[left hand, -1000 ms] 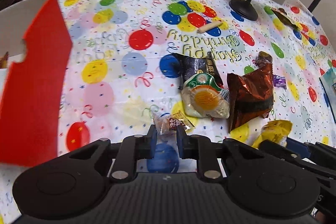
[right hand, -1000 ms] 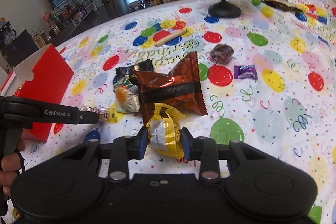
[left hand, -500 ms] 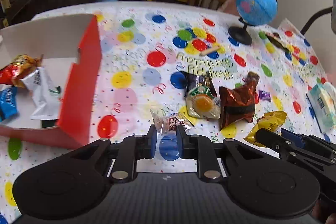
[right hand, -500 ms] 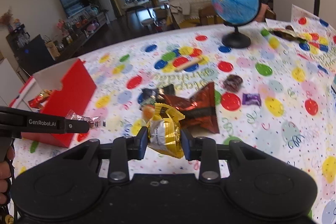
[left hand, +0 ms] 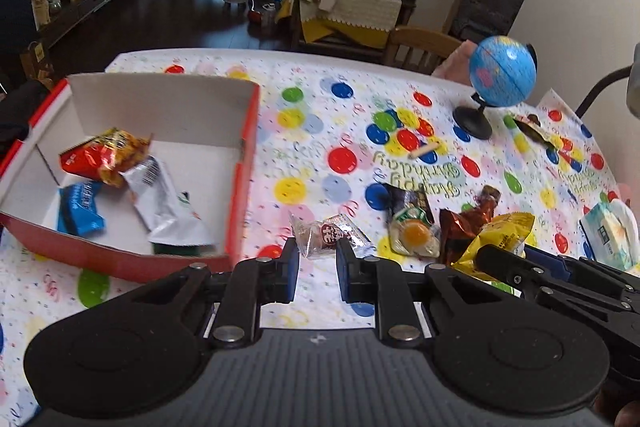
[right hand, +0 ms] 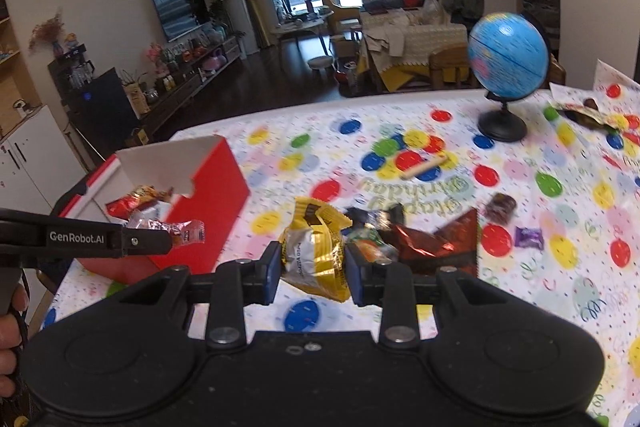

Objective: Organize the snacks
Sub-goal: 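Carry the clear packet and yellow bag over the red box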

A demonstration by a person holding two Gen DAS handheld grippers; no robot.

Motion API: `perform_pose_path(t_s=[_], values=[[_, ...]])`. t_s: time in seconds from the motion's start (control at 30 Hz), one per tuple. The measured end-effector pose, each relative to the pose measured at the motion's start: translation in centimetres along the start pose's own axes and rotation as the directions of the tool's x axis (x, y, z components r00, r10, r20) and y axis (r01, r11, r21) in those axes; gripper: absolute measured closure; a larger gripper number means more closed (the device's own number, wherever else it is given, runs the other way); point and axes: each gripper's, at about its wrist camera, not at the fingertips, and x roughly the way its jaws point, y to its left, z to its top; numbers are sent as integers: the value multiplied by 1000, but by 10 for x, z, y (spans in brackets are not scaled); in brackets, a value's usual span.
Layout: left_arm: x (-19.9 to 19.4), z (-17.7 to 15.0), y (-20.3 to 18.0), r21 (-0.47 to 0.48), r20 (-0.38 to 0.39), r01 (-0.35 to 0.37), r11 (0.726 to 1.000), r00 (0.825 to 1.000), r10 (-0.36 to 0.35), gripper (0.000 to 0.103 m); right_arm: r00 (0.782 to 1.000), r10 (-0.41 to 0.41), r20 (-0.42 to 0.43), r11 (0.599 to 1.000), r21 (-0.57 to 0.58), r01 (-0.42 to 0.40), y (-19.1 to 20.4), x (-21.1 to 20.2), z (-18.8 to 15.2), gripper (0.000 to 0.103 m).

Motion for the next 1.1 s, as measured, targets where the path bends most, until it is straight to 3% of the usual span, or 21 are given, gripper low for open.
perform_pose_path(t_s=[0.6,1.1], values=[[-30,21,119,-53,28,-18,998,999,19,84,999,35,-11,998,-50,-35,117,39,24,71],[-16,31,207,-70,-4,-55,996,998,55,84,997,11,-75,992,-122,-20,192,99,28,71]])
